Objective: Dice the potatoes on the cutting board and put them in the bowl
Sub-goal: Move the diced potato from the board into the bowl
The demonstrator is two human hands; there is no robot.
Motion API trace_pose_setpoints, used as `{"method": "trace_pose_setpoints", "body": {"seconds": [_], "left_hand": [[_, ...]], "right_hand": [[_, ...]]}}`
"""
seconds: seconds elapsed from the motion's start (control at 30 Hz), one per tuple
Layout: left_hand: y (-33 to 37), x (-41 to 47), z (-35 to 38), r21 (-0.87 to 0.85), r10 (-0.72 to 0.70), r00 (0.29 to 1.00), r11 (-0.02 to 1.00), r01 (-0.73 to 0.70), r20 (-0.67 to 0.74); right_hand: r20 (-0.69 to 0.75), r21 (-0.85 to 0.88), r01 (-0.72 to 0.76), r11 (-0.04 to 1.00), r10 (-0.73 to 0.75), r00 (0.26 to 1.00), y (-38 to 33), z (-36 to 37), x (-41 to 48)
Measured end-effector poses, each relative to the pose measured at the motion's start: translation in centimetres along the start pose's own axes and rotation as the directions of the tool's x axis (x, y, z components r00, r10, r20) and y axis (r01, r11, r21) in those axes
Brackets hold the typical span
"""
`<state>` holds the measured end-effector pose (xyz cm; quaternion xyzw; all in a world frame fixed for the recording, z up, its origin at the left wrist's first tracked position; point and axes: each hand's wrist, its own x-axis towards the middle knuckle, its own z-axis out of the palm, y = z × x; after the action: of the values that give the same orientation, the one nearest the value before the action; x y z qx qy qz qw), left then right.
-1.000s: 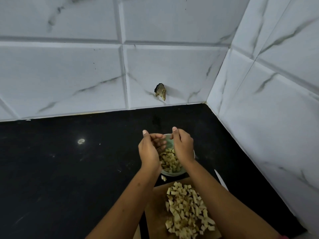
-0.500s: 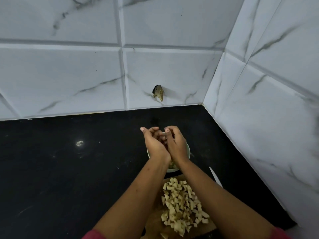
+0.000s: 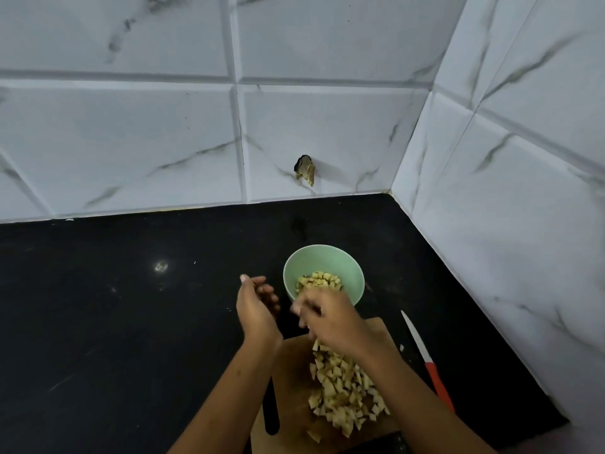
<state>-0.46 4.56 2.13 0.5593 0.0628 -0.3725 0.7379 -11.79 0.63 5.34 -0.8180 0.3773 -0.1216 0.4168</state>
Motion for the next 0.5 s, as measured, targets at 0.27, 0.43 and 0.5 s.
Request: {"method": "trace_pose_setpoints", "body": {"seconds": [0.27, 0.43, 0.5], "left_hand": [[-1.3, -0.5, -1.1, 0.157, -0.091, 0.994, 0.984, 0.081, 0.057], [-2.2, -1.5, -1.7, 0.210, -0.086, 0.993, 0.975, 0.068, 0.080], [-2.2, -1.8, -1.9, 0.202, -0.066, 0.995, 0.978, 0.051, 0.072]], "right_hand": [[0.243, -0.684, 0.121, 0.719, 0.069, 0.968, 1.7, 2.3, 0.9], [0.230, -0.735, 0.054, 0.675, 0.173, 0.958, 1.5, 3.1, 2.1], [0.174, -0.740, 0.020, 0.673, 0.162, 0.971, 1.6, 3.3, 2.2]]}}
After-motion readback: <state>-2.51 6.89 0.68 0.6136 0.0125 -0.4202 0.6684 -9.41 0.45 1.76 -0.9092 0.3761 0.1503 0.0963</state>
